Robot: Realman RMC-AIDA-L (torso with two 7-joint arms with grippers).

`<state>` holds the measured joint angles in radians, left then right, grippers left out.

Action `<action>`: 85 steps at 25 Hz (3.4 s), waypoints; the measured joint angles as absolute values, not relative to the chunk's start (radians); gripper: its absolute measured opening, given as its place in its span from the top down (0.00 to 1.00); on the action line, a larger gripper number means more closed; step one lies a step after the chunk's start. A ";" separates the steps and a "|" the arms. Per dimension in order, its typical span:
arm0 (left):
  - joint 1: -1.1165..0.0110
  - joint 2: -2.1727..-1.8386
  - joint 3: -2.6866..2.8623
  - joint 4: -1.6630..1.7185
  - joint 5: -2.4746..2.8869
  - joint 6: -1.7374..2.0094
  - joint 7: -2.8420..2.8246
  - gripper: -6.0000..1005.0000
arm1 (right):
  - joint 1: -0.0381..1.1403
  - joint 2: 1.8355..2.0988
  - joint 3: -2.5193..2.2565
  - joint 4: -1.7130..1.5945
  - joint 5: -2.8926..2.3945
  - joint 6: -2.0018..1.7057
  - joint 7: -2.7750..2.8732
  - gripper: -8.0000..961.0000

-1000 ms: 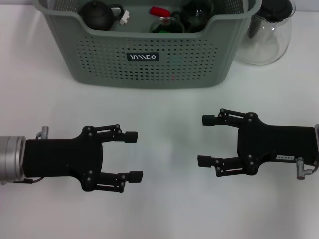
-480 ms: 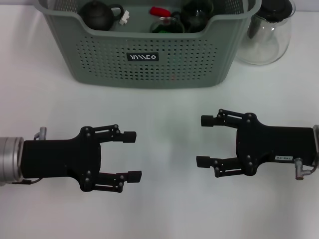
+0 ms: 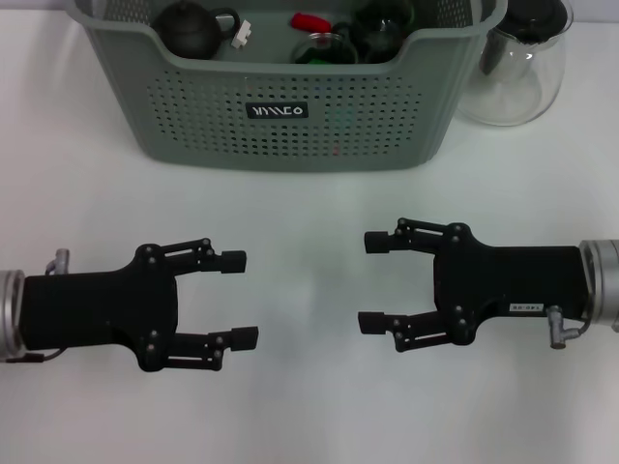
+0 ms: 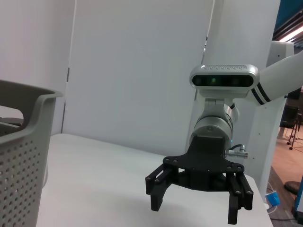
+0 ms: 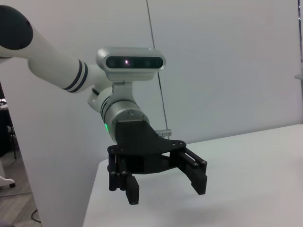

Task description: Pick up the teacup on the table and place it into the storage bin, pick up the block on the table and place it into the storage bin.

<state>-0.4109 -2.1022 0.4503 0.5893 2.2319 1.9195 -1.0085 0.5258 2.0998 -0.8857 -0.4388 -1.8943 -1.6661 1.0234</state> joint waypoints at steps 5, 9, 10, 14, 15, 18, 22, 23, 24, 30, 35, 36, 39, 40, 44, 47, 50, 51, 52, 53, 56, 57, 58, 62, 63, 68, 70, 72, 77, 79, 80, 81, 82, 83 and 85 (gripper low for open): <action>-0.408 -2.103 0.450 0.591 2.231 1.919 -1.008 0.18 | 0.526 2.100 -0.887 -0.439 -1.894 -1.665 1.025 0.02; -0.408 -2.103 0.449 0.591 2.231 1.919 -1.008 0.18 | 0.524 2.100 -0.887 -0.438 -1.894 -1.664 1.026 0.02; -0.408 -2.103 0.449 0.591 2.231 1.919 -1.008 0.18 | 0.523 2.100 -0.887 -0.438 -1.894 -1.664 1.025 0.02; -0.408 -2.104 0.449 0.591 2.231 1.919 -1.008 0.18 | 0.522 2.100 -0.887 -0.437 -1.894 -1.664 1.024 0.02; -0.408 -2.105 0.449 0.591 2.231 1.919 -1.008 0.18 | 0.522 2.100 -0.887 -0.437 -1.894 -1.664 1.025 0.02; -0.408 -2.105 0.449 0.591 2.232 1.919 -1.008 0.18 | 0.523 2.100 -0.887 -0.437 -1.894 -1.664 1.027 0.02; -0.408 -2.105 0.449 0.591 2.232 1.919 -1.008 0.18 | 0.523 2.100 -0.887 -0.437 -1.894 -1.665 1.028 0.02; -0.408 -2.105 0.449 0.591 2.232 1.919 -1.008 0.18 | 0.523 2.100 -0.887 -0.437 -1.894 -1.666 1.028 0.02; -0.408 -2.105 0.449 0.591 2.232 1.919 -1.008 0.18 | 0.523 2.100 -0.887 -0.437 -1.894 -1.666 1.029 0.02; -0.408 -2.105 0.449 0.591 2.232 1.918 -1.008 0.18 | 0.525 2.100 -0.888 -0.437 -1.894 -1.667 1.031 0.02; -0.407 -2.105 0.449 0.591 2.232 1.918 -1.008 0.18 | 0.523 2.100 -0.888 -0.437 -1.894 -1.669 1.031 0.02; -0.407 -2.105 0.449 0.591 2.232 1.918 -1.008 0.18 | 0.521 2.100 -0.888 -0.437 -1.894 -1.671 1.031 0.02; -0.408 -2.105 0.449 0.591 2.232 1.919 -1.008 0.18 | 0.520 2.100 -0.888 -0.437 -1.894 -1.672 1.032 0.02; -0.408 -2.105 0.449 0.591 2.232 1.919 -1.008 0.18 | 0.520 2.100 -0.888 -0.437 -1.894 -1.672 1.032 0.02; -0.408 -2.105 0.449 0.591 2.232 1.919 -1.008 0.18 | 0.520 2.100 -0.888 -0.437 -1.894 -1.672 1.032 0.02; -0.407 -2.105 0.449 0.591 2.232 1.919 -1.008 0.18 | 0.520 2.100 -0.889 -0.437 -1.894 -1.672 1.032 0.02; -0.407 -2.105 0.449 0.591 2.232 1.919 -1.008 0.18 | 0.521 2.100 -0.890 -0.437 -1.894 -1.672 1.032 0.02; -0.407 -2.105 0.449 0.591 2.232 1.919 -1.008 0.18 | 0.521 2.100 -0.890 -0.437 -1.894 -1.672 1.032 0.02; -0.406 -2.105 0.449 0.591 2.232 1.919 -1.008 0.18 | 0.522 2.100 -0.890 -0.437 -1.894 -1.672 1.032 0.02; -0.406 -2.105 0.449 0.591 2.232 1.919 -1.008 0.18 | 0.522 2.100 -0.890 -0.437 -1.894 -1.672 1.032 0.02; -0.406 -2.105 0.449 0.591 2.232 1.918 -1.008 0.18 | 0.521 2.100 -0.890 -0.437 -1.894 -1.671 1.031 0.02; -0.406 -2.105 0.449 0.591 2.232 1.918 -1.008 0.18 | 0.521 2.100 -0.890 -0.437 -1.894 -1.671 1.030 0.02; -0.406 -2.105 0.449 0.591 2.232 1.918 -1.008 0.18 | 0.521 2.100 -0.890 -0.437 -1.894 -1.671 1.030 0.02; -0.406 -2.105 0.449 0.591 2.232 1.915 -1.008 0.18 | 0.520 2.100 -0.890 -0.437 -1.894 -1.669 1.030 0.02; -0.406 -2.105 0.449 0.591 2.232 1.915 -1.008 0.18 | 0.520 2.100 -0.890 -0.437 -1.894 -1.669 1.030 0.02; -0.406 -2.105 0.449 0.591 2.232 1.914 -1.008 0.18 | 0.520 2.100 -0.890 -0.437 -1.894 -1.669 1.029 0.02; -0.406 -2.105 0.449 0.591 2.232 1.914 -1.008 0.18 | 0.520 2.100 -0.890 -0.437 -1.894 -1.669 1.029 0.02; -0.406 -2.105 0.449 0.591 2.232 1.914 -1.008 0.18 | 0.520 2.100 -0.890 -0.437 -1.894 -1.669 1.029 0.02; -0.406 -2.105 0.449 0.591 2.232 1.914 -1.008 0.18 | 0.522 2.100 -0.890 -0.437 -1.894 -1.670 1.030 0.02; -0.406 -2.105 0.449 0.591 2.232 1.915 -1.008 0.18 | 0.522 2.100 -0.890 -0.437 -1.894 -1.671 1.030 0.02; -0.406 -2.105 0.449 0.591 2.232 1.915 -1.008 0.18 | 0.523 2.100 -0.890 -0.437 -1.894 -1.671 1.031 0.02; -0.406 -2.105 0.449 0.591 2.232 1.915 -1.008 0.18 | 0.523 2.100 -0.890 -0.437 -1.894 -1.671 1.031 0.02; -0.406 -2.105 0.449 0.591 2.232 1.915 -1.008 0.18 | 0.523 2.100 -0.890 -0.437 -1.894 -1.672 1.031 0.02; -0.406 -2.105 0.449 0.591 2.232 1.915 -1.008 0.18 | 0.523 2.100 -0.890 -0.437 -1.894 -1.672 1.032 0.02; -0.406 -2.105 0.449 0.591 2.232 1.916 -1.008 0.18 | 0.522 2.100 -0.890 -0.437 -1.894 -1.672 1.032 0.02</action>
